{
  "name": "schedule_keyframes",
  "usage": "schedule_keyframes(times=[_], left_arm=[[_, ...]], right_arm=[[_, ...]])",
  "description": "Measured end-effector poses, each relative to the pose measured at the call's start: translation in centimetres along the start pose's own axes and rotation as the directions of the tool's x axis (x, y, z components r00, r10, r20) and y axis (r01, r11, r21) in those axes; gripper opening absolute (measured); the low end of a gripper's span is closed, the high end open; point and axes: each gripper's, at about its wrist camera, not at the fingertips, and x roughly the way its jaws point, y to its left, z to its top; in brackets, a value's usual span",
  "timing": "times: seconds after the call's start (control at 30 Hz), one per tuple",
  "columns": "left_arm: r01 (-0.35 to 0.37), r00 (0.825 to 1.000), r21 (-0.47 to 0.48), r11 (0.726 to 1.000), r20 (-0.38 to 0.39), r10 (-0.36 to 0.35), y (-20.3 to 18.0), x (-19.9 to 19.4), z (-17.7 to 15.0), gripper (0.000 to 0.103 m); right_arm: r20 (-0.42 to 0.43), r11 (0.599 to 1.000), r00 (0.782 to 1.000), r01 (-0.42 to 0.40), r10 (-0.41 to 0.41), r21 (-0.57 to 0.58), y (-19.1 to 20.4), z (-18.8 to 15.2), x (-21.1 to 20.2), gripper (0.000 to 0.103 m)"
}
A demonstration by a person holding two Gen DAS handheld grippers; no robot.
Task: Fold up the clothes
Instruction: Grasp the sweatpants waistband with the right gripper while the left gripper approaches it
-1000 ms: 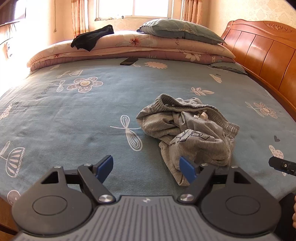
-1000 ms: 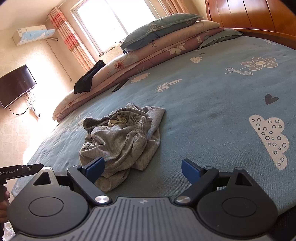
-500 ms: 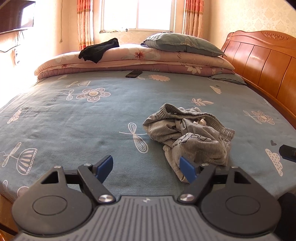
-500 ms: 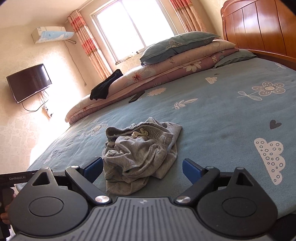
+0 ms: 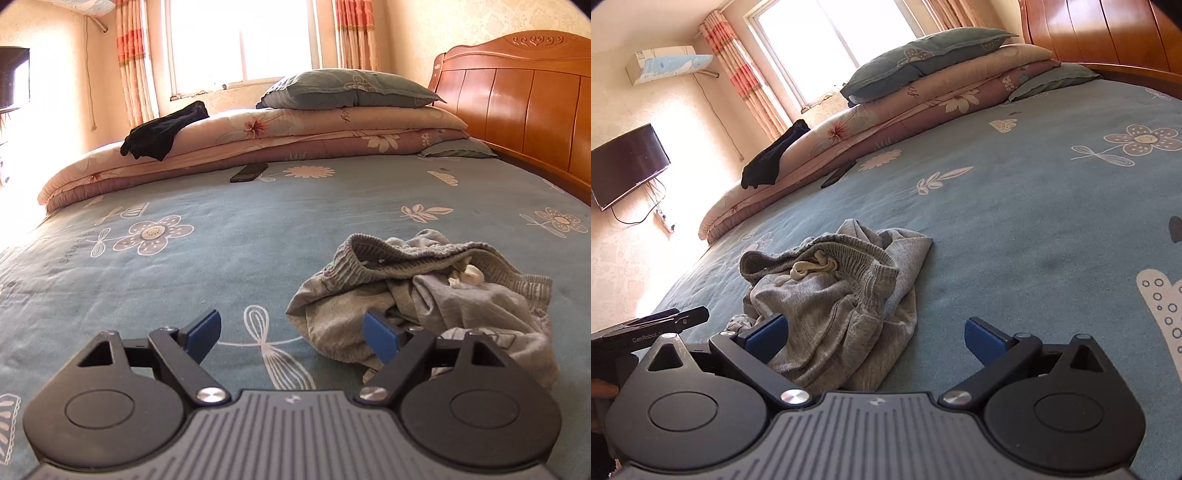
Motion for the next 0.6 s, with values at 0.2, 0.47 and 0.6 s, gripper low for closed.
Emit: schedule_keyframes(times=[0.2,0.47,0.6], left_arm=[[0.111,0.993,0.117,0.987,-0.052,-0.105,0.4,5.3,1.8,0.084],[0.271,0.956,0.315,0.910,-0.200,-0.215,-0.4,3.5,5.7,0.085],[0.324,0.930,0.283,0.903,-0.272,-0.248,1.2,1.2,9.1,0.085]], right_arm=[[-0.089,0.999,0.995,-0.033,0.034,0.015,0.5,2.5,4.2,0.103],[-0.247,0.995,0.965,0.099,-0.093,0.009,6.9,9.6,4.1,0.103],[-0.296,0.987,0.943,0.133,-0.153,-0.089,13.1,14.8,3.8,0.103]])
